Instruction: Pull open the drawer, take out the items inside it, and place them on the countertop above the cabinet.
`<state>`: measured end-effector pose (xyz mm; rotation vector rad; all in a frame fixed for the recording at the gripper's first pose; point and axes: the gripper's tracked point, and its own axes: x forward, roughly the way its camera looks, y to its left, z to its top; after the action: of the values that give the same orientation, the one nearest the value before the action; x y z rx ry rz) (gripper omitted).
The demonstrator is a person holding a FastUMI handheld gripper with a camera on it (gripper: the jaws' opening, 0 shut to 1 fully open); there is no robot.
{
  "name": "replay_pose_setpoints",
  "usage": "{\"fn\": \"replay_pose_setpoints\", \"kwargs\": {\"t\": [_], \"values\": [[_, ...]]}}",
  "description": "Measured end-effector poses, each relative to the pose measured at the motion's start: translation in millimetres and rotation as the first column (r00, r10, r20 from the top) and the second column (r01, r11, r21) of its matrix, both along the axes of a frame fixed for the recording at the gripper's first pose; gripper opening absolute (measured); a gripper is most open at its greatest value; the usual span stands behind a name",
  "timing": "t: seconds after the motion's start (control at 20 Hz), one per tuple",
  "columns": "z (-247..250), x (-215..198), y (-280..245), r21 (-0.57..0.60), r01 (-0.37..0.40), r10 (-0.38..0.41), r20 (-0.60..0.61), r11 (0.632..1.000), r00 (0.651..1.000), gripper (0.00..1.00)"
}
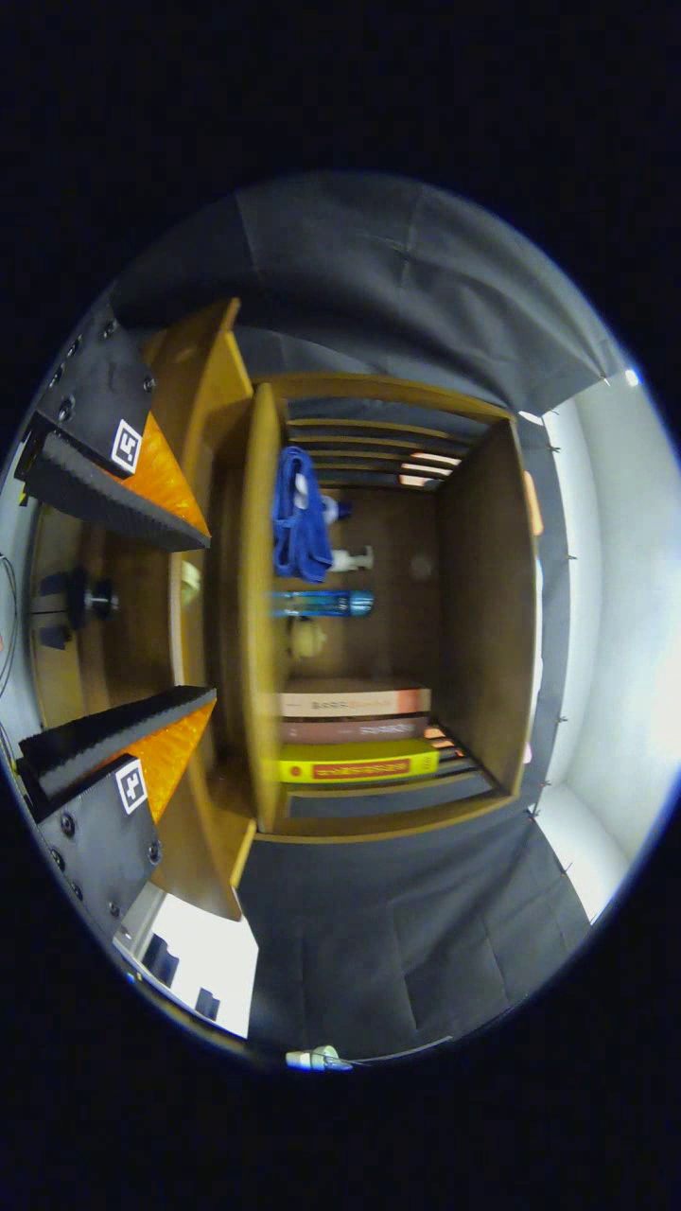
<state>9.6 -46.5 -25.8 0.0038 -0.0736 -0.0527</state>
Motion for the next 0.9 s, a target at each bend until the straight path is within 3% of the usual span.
{"fn": "replay_pose_setpoints", "kwargs": {"t": [0.25,0.45,0.7,0.9], "values": [[93,45,-2,0.03,-0.063,0.062,0.046,0.998,0.997,0.94],[115,85,-1,-0.059,-0.091,0.09,-0.023,0.994,0.996,0.94],[66,113,19,-0.128,-0.146,0.12,-0.19,0.981,0.974,0.97],[-19,125,35,-0.053,-0.166,0.131,-0.4,0.985,0.907,0.99]]}}
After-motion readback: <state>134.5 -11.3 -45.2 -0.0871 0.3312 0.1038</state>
